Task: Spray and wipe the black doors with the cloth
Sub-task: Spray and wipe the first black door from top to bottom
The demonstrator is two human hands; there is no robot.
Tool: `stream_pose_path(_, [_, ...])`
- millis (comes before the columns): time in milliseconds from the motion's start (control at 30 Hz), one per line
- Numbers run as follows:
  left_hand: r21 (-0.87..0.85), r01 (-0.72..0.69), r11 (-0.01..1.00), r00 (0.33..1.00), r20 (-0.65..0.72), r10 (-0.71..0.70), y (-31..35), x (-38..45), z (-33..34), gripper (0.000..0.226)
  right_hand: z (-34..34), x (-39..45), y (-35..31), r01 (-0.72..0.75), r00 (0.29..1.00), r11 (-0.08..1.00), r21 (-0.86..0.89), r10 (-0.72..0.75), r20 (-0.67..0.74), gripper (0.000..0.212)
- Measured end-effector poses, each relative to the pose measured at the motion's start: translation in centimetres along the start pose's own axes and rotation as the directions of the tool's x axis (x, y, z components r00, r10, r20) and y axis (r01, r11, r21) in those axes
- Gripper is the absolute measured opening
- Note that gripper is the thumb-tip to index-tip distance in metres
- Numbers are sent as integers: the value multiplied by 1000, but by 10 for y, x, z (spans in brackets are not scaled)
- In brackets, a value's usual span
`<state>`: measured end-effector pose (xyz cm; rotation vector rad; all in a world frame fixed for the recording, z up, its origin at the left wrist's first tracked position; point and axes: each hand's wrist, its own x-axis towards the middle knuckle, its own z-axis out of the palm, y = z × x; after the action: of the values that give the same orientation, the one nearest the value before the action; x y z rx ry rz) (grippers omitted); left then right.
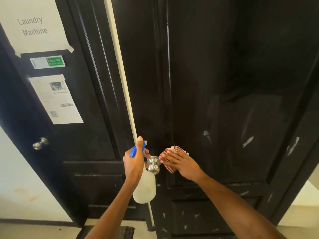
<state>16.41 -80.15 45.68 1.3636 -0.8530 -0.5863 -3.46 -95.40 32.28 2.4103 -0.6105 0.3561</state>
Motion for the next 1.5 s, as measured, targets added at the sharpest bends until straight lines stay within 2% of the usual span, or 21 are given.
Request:
stream_pose_path(233, [-100,46,994,994,103,-35,12,-22,19,44,-47,23,37,-326,927,942,77,334,-168,96])
stream_pose_path(367, [-103,5,995,991,136,9,25,-22,33,56,-105,44,105,-586,737,794,165,606,-299,84])
stream_pose_path(433, [-105,-4,995,988,155,20,30,-21,43,58,-117,36,138,-715,573,660,232,743,-347,73])
stream_pose_path(500, [-110,-5,994,986,168,24,34,-18,50,59,-119,18,159,-799,295,429,421,890,-347,71])
stream_pose_path(567, [-112,-3,994,986,166,21,35,-16,54,58,-122,7,171,-719,-61,139,681,963,-261,73])
stream_pose_path(600, [-109,-8,994,987,156,25,36,-17,55,58,-125,7,175,-638,-184,20,770,967,-178,75])
stream_pose_path(633, [-106,-19,994,989,143,34,36,-18,56,58,-128,11,176,-582,-241,-56,812,965,-106,78])
stream_pose_path(667, [-107,-31,994,990,130,45,35,-18,57,57,-129,17,173,-588,-225,-59,806,970,-94,82])
stream_pose_path(700, [-109,-43,993,991,120,56,34,-19,57,56,-126,24,168,-643,-138,27,765,979,-151,83])
stream_pose_path(767, [-101,-62,993,992,105,73,34,-20,59,56,-104,33,143,-757,236,399,518,906,-353,80])
stream_pose_path(833, [-72,-81,994,991,103,88,35,-20,63,57,-73,23,114,-627,657,748,216,657,-368,79])
stream_pose_path(867, [-54,-87,995,990,106,92,36,-21,65,58,-56,10,101,-518,795,847,115,527,-300,83])
stream_pose_path(900, [-42,-90,995,989,110,94,37,-22,69,59,-38,-8,89,-421,882,906,36,419,-215,89])
stream_pose_path(967, [-32,-83,996,990,110,86,39,-22,76,61,-8,-49,71,-337,939,941,-41,333,-79,102])
stream_pose_path(1067, [-32,-73,997,991,109,76,39,-26,91,64,14,-90,64,-349,937,937,-22,349,-10,112])
stream_pose_path(1167, [-20,-70,997,993,95,71,35,-33,107,62,3,-90,78,-353,935,935,31,354,-31,100])
stream_pose_path(1233, [-37,-62,997,994,85,65,34,-35,117,60,-20,-82,102,-494,855,864,93,502,-127,92])
stream_pose_path(1300, [-51,-55,997,996,64,58,35,-38,129,57,-48,-72,142,-662,687,731,166,681,-255,77])
stream_pose_path(1367, [-53,-66,996,997,48,68,37,-42,144,54,-80,-69,193,-797,428,528,293,836,-343,75])
stream_pose_path(1433, [-47,-85,995,995,43,87,42,-46,159,53,-110,-74,242,-831,165,307,463,932,-323,81])
stream_pose_path(1500, [-48,-94,994,995,33,96,46,-47,171,54,-130,-78,272,-795,-1,177,580,956,-292,81])
